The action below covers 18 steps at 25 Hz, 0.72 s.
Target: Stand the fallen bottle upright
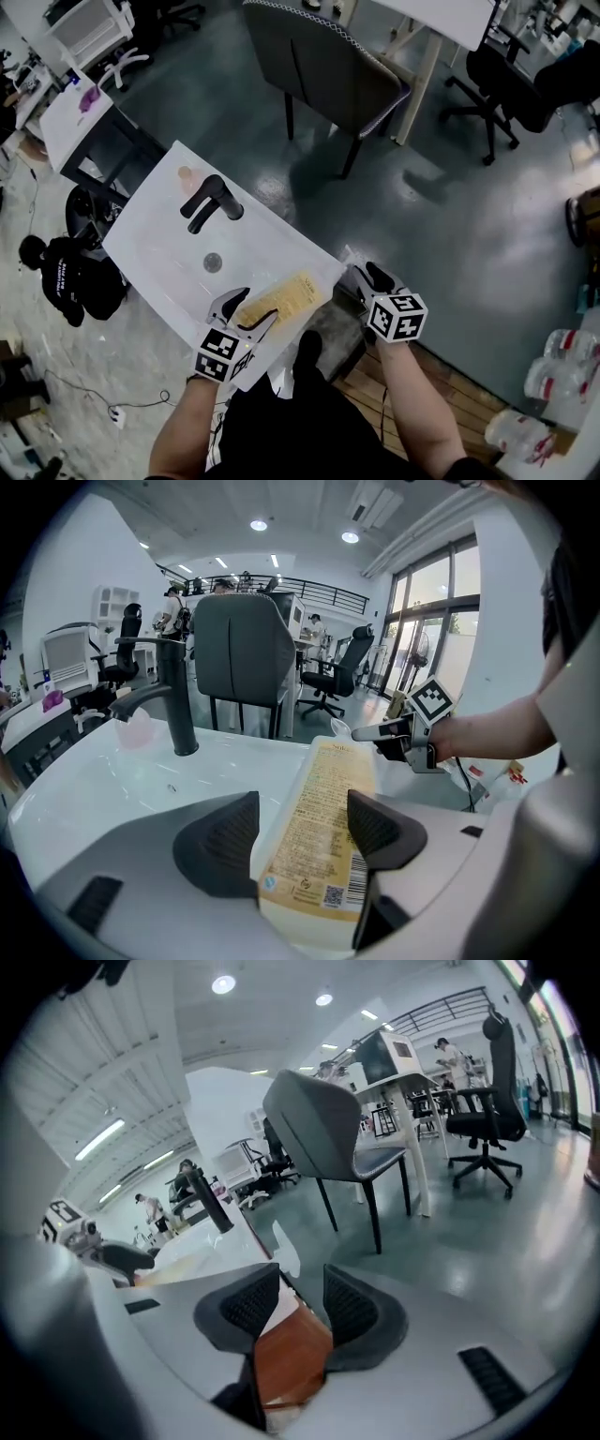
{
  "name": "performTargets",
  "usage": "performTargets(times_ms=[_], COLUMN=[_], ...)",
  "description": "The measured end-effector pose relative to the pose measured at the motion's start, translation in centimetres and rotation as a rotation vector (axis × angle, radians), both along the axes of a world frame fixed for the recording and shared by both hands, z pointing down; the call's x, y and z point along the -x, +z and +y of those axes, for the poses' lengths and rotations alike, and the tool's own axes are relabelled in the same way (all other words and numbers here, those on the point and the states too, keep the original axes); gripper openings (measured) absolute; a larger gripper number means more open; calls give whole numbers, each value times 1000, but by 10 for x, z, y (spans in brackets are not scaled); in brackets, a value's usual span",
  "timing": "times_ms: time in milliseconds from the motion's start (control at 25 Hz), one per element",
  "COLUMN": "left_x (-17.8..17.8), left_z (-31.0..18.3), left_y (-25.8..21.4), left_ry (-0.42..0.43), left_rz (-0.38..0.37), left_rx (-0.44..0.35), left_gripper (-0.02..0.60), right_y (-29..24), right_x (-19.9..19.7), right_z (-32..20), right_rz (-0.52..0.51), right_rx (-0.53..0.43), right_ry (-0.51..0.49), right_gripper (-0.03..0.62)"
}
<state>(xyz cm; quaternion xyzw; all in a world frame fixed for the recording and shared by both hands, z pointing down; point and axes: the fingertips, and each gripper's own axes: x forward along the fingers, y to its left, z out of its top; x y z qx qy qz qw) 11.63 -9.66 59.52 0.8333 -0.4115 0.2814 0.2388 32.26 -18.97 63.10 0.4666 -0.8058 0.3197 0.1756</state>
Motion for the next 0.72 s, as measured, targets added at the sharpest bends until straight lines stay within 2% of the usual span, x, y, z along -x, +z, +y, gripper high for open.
performTargets(times_ms=[240,440,720], left_x=[-2,-1,-1], left_z=[2,3,3], left_y=[-1,-1,-2], left_ry=[13,32,48], left_rz=[0,3,8], left_rx=[-3,1,0], left_gripper=[302,296,291], right_y=[-2,-8,-2], right_x=[14,22,32], right_z=[-2,-13,-16], right_rz=[-91,-93,-116], right_rx=[59,53,106], right_ry=[79,116,180], right_gripper=[193,263,304])
